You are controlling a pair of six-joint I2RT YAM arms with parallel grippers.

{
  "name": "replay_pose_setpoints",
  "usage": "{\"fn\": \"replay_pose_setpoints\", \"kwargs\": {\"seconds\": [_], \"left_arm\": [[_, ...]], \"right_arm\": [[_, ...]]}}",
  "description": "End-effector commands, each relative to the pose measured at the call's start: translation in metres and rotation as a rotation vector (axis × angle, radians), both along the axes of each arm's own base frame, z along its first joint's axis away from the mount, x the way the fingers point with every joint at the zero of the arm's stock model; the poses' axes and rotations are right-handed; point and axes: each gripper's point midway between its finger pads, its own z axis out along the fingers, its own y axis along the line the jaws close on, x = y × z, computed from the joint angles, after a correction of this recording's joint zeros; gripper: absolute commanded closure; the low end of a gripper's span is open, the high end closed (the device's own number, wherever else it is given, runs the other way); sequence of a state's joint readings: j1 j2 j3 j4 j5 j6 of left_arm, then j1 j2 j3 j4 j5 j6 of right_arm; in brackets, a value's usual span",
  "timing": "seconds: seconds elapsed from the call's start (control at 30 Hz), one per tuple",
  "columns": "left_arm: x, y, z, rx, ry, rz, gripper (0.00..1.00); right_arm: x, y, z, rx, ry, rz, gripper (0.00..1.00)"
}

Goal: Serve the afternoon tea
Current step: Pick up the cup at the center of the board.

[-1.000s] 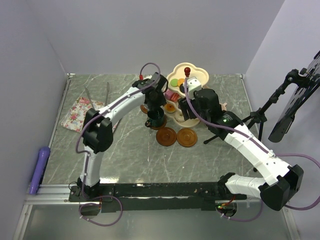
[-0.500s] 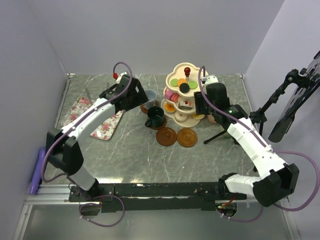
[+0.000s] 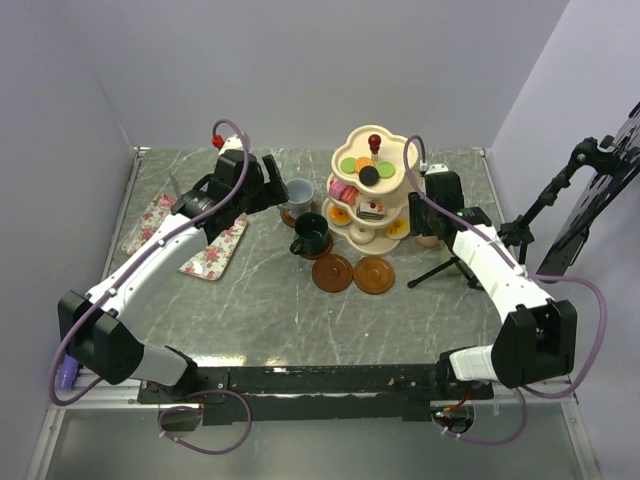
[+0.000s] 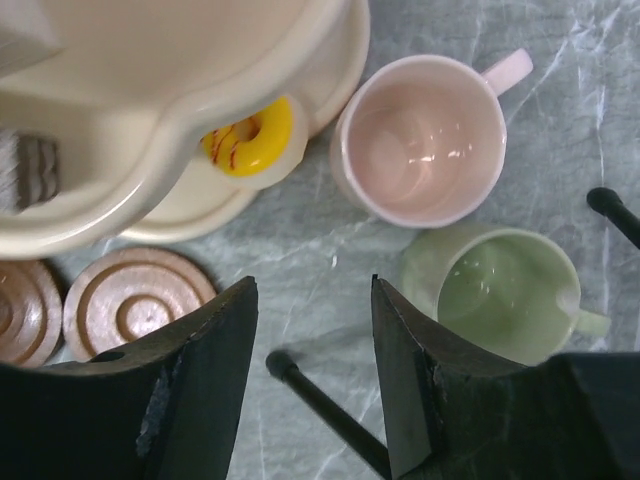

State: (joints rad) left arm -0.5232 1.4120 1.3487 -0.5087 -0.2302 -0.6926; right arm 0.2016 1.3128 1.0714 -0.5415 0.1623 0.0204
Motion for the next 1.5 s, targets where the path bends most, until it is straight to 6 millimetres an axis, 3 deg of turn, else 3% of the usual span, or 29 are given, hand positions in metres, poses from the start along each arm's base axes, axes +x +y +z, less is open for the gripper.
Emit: {"fn": "replay_pose_setpoints", "kwargs": {"seconds": [0.0,0.27,0.73,1.27,1.47], "left_arm": [[-0.002,0.010,0.017,0.034,-0.069,0.001,0.04],[-0.010,0.020,0.018,0.058,-0.078,0.006,0.03],[-0.016,0.024,0.017,0.051,-0.083,0.009,0.03],[-0.020,0.028,0.017,0.038,-0.076,0.033,0.03],[-0.020,0.029,0.016,0.038,-0.075,0.036,0.03]], "right_arm": [[0.022,-0.004,-0.002,0.002,-0.026,0.018,0.45],[0.037,-0.014,-0.029,-0.036,0.049,0.028,0.48],[0.054,-0.019,-0.040,-0.097,0.006,0.082,0.45],[0.056,-0.025,-0.074,-0.094,0.111,0.110,0.46],[0.053,-0.022,-0.084,-0.081,0.143,0.136,0.55]]}}
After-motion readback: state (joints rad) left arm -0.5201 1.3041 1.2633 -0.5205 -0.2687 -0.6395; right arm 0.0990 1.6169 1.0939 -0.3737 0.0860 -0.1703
